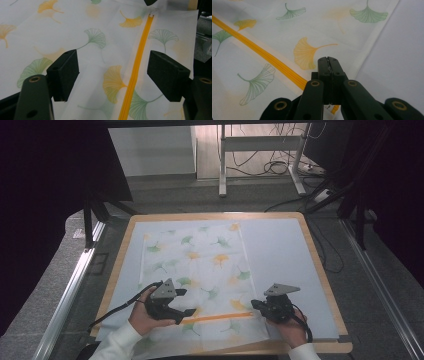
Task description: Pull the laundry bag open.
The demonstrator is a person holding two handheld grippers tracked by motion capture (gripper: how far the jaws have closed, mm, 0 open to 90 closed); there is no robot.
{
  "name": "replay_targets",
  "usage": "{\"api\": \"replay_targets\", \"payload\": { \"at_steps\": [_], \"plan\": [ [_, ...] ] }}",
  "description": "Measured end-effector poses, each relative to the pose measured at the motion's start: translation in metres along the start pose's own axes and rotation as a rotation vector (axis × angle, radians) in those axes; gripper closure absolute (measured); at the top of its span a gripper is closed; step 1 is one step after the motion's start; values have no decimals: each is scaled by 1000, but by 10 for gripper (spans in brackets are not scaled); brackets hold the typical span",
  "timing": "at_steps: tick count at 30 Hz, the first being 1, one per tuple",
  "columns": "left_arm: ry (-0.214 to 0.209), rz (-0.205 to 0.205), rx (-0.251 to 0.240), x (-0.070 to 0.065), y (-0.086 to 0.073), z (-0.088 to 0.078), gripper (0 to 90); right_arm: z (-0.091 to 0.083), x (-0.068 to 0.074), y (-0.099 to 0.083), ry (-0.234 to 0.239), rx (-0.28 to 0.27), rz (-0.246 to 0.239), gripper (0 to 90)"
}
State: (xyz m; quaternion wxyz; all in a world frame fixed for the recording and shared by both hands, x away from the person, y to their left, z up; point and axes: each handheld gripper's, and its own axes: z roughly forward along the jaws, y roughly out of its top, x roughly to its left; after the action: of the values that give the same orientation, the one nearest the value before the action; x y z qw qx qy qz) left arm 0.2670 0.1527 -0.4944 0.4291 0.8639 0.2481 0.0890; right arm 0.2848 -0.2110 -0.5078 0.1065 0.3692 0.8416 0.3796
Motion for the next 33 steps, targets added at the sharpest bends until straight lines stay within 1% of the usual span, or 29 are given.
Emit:
{"api": "replay_targets", "payload": {
  "at_steps": [1,2,3,4,5,6,7,9,10,11,15,17,21,22,23,24,25,26,27,31,32,33],
  "plan": [
    [0,0,0,0,0,0,256,1,-1,0,-1,-1,3,889],
    [-16,4,-1,-3,2,4,259,1,-3,0,-1,1,5,889],
    [-16,4,-1,-3,2,4,259,1,-4,0,-2,1,6,889],
    [-12,21,14,-7,4,7,259,1,-5,0,-3,1,9,889],
    [-12,21,14,-7,4,7,258,1,-5,0,-3,1,9,889],
    [-15,31,17,-11,6,10,258,0,-6,1,-4,-1,11,889],
    [-15,31,17,-11,6,10,258,0,-7,1,-4,-2,11,889],
    [-34,26,14,-14,9,15,259,1,-8,0,-5,1,15,889],
    [-34,26,14,-14,9,15,259,1,-9,0,-5,3,16,889],
    [-27,41,25,-16,10,19,259,1,-9,0,-4,5,18,889],
    [-31,61,40,-20,14,28,260,0,-10,-1,-1,8,23,889],
    [-40,60,41,-21,16,32,261,-1,-9,-2,4,3,27,889],
    [-41,56,41,-23,18,38,261,-7,-5,-5,12,-10,31,889],
    [-40,69,52,-22,19,39,261,-8,-4,-5,15,-14,32,889],
    [-42,51,37,-23,19,41,261,-8,-4,-5,15,-14,32,889],
    [-41,69,52,-22,20,41,262,-9,-3,-6,18,-18,37,889],
    [-43,53,40,-22,21,43,263,-10,-2,-6,19,-19,37,889],
    [-44,61,46,-21,22,44,263,-10,-1,-6,18,-21,35,889],
    [-45,52,40,-21,22,45,263,-11,1,-9,22,-16,36,889],
    [-55,56,45,-22,24,51,268,-15,4,-14,24,-12,36,889],
    [-59,55,46,-21,24,52,268,-17,6,-17,27,-11,38,889],
    [-64,47,44,-21,24,53,268,-17,6,-17,27,-11,38,889]
  ]
}}
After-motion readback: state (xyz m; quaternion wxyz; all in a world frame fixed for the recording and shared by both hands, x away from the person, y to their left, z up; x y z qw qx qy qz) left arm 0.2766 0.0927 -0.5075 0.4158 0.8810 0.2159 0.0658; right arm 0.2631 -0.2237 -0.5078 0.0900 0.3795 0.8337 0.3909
